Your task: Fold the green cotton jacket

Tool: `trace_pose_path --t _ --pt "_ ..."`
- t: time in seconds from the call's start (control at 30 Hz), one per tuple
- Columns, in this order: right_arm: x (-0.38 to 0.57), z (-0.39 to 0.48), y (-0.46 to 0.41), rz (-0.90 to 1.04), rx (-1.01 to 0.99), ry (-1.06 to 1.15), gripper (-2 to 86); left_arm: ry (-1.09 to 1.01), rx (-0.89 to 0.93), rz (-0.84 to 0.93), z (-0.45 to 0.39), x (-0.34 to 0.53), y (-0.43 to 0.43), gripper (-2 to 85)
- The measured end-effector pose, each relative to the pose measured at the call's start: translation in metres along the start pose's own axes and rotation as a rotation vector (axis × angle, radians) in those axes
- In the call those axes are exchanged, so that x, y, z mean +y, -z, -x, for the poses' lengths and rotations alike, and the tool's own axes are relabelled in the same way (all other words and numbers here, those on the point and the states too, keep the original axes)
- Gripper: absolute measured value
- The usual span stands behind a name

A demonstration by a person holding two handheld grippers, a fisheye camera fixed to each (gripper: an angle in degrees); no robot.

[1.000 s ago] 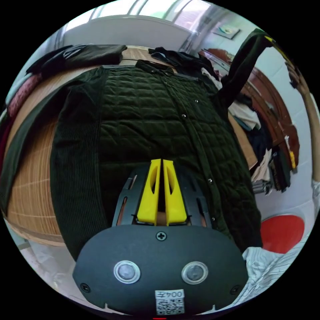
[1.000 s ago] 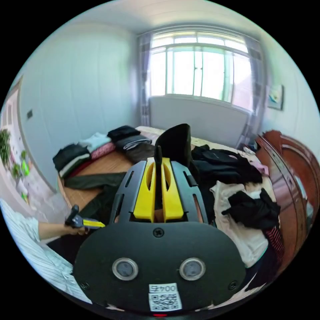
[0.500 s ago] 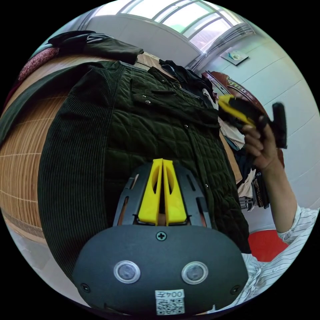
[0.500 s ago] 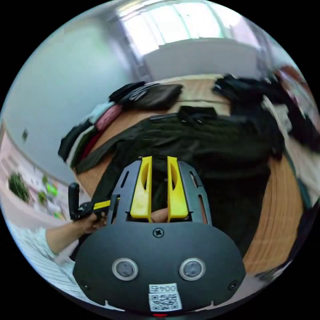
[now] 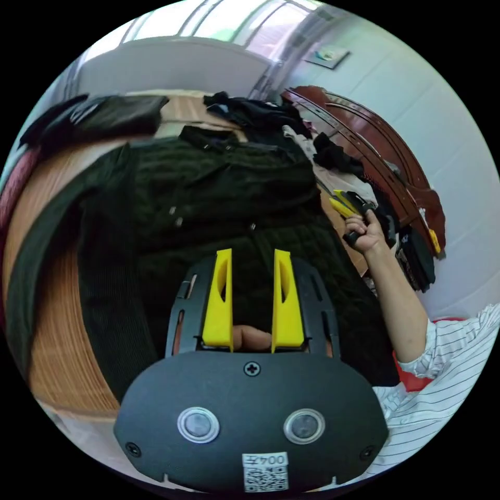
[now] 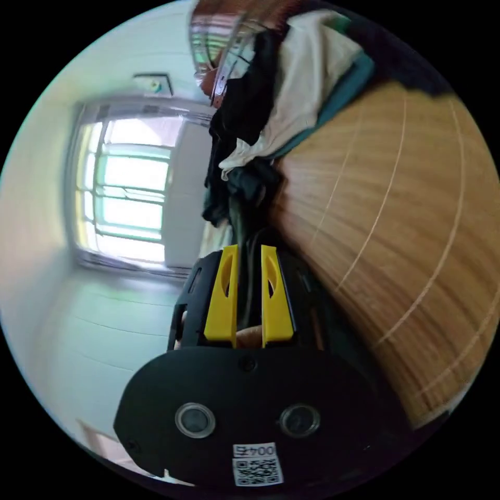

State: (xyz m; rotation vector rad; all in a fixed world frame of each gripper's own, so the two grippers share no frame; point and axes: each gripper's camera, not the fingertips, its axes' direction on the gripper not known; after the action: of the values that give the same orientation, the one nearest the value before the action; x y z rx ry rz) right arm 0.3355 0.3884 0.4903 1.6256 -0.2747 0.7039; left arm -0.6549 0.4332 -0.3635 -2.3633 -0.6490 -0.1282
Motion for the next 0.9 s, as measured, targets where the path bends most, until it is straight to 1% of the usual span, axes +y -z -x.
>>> trace_pose_path --t 0.03,0.07,0.1,0.17,0.23,0.33,0.37,0.43,0.53,0.7,0.8,0.87,0.9 --pt "-0.010 -0.021 0.000 0.033 -0.142 -0.105 8.0 -0.063 -0.009 -0.003 -0.011 -0.025 -0.004 10.6" --pt "-0.019 -0.039 -0.003 0.078 -0.223 -0.185 8.2 -0.112 -0.018 -0.007 -0.021 -0.052 -0.012 10.2" --pt "-0.023 -0.046 -0.003 0.103 -0.240 -0.211 8.4 -0.134 -0.022 -0.009 -0.026 -0.067 -0.017 10.0" --pt "-0.036 -0.070 -0.003 0.189 -0.241 -0.280 8.8 -0.220 -0.019 -0.011 -0.046 -0.125 -0.045 8.4" --pt "-0.047 -0.085 0.003 0.202 -0.323 -0.371 10.4 -0.297 -0.033 -0.003 -0.066 -0.167 -0.076 8.0" --pt "-0.081 -0.073 0.013 0.223 -0.287 -0.267 13.5 -0.427 -0.055 0.071 -0.104 -0.223 -0.145 9.3" --pt "-0.092 -0.073 0.013 0.237 -0.294 -0.241 13.5 -0.483 -0.091 0.098 -0.121 -0.239 -0.174 10.1" --pt "-0.105 -0.084 0.014 0.243 -0.313 -0.264 12.7 -0.547 -0.129 0.127 -0.143 -0.255 -0.212 10.9" --pt "-0.122 -0.106 0.021 0.217 -0.425 -0.321 10.6 -0.558 -0.080 0.175 -0.165 -0.271 -0.261 11.7" --pt "-0.150 -0.115 0.032 0.209 -0.394 -0.270 9.4 -0.622 -0.090 0.229 -0.182 -0.280 -0.312 13.1" --pt "-0.160 -0.125 0.034 0.206 -0.417 -0.268 8.6 -0.606 0.024 0.310 -0.179 -0.287 -0.335 14.0" --pt "-0.165 -0.134 0.034 0.190 -0.440 -0.291 8.0 -0.568 0.160 0.356 -0.176 -0.288 -0.346 13.5" --pt "-0.166 -0.135 0.033 0.188 -0.442 -0.297 7.8 -0.561 0.179 0.361 -0.175 -0.288 -0.348 13.2"
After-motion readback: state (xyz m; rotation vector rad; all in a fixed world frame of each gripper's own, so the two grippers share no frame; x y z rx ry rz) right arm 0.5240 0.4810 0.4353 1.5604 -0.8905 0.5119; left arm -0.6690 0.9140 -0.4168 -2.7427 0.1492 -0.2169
